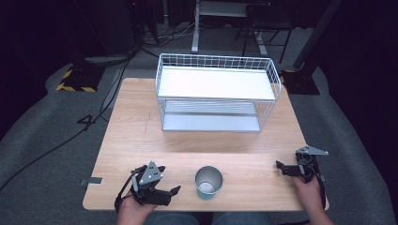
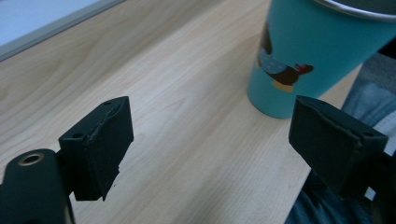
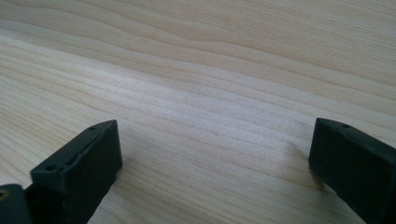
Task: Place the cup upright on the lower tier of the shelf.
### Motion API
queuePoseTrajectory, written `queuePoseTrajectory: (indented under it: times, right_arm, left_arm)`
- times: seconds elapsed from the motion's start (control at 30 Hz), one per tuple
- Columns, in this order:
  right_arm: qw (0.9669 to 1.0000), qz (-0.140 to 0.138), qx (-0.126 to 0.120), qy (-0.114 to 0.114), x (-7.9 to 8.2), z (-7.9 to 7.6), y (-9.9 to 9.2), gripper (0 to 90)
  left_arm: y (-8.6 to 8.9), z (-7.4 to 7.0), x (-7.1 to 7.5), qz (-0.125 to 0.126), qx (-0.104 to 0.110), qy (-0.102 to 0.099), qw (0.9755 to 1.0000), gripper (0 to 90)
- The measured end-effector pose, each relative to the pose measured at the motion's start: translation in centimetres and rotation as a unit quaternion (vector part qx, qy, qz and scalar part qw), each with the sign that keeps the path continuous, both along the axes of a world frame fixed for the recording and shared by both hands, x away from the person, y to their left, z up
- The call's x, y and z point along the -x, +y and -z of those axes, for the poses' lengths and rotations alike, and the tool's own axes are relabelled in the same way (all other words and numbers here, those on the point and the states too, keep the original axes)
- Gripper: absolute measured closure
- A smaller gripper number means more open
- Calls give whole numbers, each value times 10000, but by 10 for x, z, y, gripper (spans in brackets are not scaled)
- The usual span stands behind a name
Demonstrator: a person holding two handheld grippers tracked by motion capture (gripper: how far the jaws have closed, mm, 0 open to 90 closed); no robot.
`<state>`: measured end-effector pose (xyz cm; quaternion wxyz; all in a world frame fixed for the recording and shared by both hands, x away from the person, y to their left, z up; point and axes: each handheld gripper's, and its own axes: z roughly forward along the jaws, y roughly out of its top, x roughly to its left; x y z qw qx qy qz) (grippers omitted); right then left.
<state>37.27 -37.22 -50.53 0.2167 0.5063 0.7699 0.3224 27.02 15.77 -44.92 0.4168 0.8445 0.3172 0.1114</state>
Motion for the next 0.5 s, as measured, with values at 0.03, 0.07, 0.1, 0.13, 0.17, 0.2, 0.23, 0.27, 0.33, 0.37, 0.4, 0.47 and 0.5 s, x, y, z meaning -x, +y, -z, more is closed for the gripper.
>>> queuePoseTrajectory:
  times: [0.03,0.07,0.1,0.13,0.17,0.2,0.23,0.27,0.33,0.37,0.4,0.47,0.5]
  right_arm:
    - [10000,-2,1,0,0,0,0,26]
    - [10000,0,0,0,0,0,0,26]
    - [10000,0,0,0,0,0,0,26]
    - [10000,-2,2,-1,0,0,0,26]
    - [10000,-2,0,0,0,0,0,26]
    - [10000,1,-1,2,0,0,0,26]
    - [10000,-2,1,-1,0,0,0,26]
    - [10000,-1,0,0,0,0,0,26]
    - [10000,-2,1,-1,0,0,0,26]
    - [10000,1,-1,2,0,0,0,26]
    - [10000,-1,1,0,0,0,0,26]
    - [10000,-2,1,-1,0,0,0,26]
    - [10000,-3,1,-1,0,0,0,26]
  left_arm:
    - [-3,1,0,72,-11,22,10000,147]
    - [-5,2,1,130,-10,31,9999,146]
    - [-5,2,1,130,-10,31,9999,146]
    - [-8,3,1,199,-6,56,9998,146]
    - [-11,4,2,262,1,85,9996,146]
    - [-13,5,2,321,12,106,9994,145]
    - [-16,6,2,395,42,143,9991,145]
    - [-19,7,3,471,80,176,9987,144]
    - [-24,8,4,577,89,190,9981,143]
    - [-29,10,6,727,77,163,9972,142]
    - [-31,11,6,796,77,162,9967,141]
    - [-34,12,7,874,77,190,9960,138]
    - [-36,13,8,924,82,194,9955,138]
